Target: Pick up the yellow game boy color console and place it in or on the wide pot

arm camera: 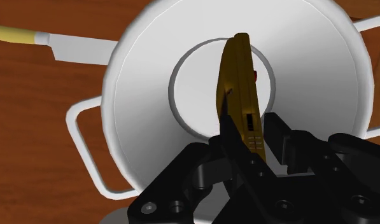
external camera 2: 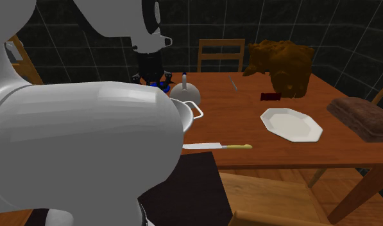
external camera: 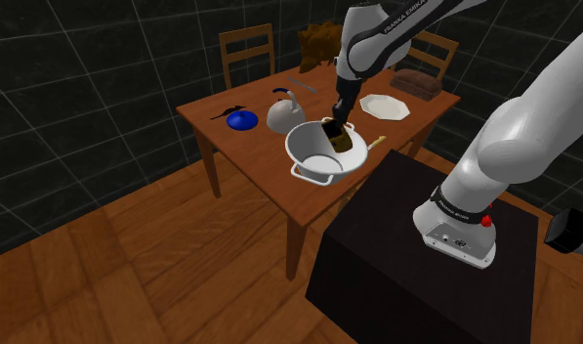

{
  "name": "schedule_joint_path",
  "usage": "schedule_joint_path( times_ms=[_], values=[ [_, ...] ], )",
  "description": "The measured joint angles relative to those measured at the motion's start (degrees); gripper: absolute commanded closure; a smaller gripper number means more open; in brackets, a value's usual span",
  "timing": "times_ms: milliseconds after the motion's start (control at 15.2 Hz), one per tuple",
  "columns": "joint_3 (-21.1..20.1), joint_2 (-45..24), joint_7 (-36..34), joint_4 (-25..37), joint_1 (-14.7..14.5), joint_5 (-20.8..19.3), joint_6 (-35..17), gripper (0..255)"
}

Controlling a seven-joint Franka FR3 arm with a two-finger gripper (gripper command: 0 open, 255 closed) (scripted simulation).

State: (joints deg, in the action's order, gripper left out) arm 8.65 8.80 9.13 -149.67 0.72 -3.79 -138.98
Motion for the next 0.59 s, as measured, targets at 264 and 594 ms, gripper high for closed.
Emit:
schedule_joint_path(
  times_ms=[264, 594],
  values=[
    [0.00, -0.01, 0.00, 0.00, 0.00, 0.00, -0.03, 0],
    [0.00, -0.01, 0.00, 0.01, 0.00, 0.00, -0.03, 0]
  ],
)
